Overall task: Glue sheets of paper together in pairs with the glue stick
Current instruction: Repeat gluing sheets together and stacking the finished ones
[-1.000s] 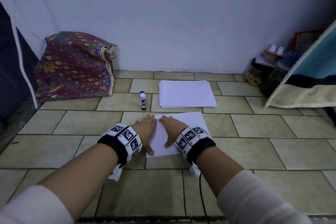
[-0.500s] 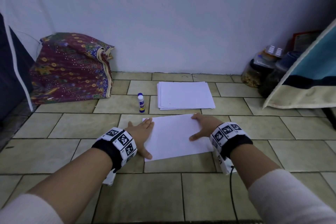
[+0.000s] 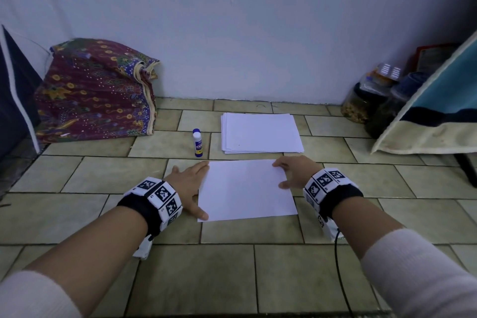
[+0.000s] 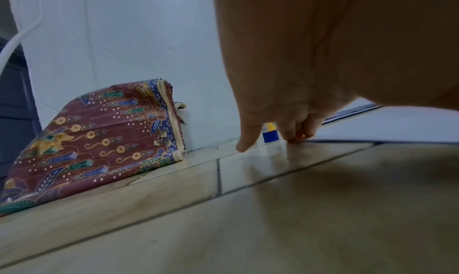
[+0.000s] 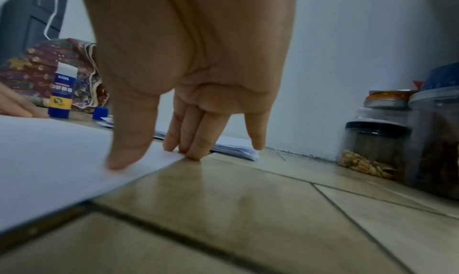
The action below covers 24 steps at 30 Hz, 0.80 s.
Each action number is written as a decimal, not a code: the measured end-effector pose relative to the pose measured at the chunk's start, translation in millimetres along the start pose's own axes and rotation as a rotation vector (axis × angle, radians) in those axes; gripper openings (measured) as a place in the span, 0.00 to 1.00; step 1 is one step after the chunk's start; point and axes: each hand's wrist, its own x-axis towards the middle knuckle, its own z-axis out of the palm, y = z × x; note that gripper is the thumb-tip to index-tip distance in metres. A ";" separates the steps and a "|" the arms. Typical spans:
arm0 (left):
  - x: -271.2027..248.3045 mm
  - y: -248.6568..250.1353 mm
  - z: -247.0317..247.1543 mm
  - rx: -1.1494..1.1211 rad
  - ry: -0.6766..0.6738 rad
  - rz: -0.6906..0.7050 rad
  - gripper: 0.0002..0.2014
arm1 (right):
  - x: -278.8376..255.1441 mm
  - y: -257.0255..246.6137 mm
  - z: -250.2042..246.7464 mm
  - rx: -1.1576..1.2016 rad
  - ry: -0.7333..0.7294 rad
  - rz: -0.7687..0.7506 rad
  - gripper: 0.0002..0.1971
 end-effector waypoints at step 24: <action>5.2 -10.8 18.2 -0.036 0.000 -0.042 0.72 | -7.1 -6.5 -0.1 -0.087 -0.169 0.011 0.62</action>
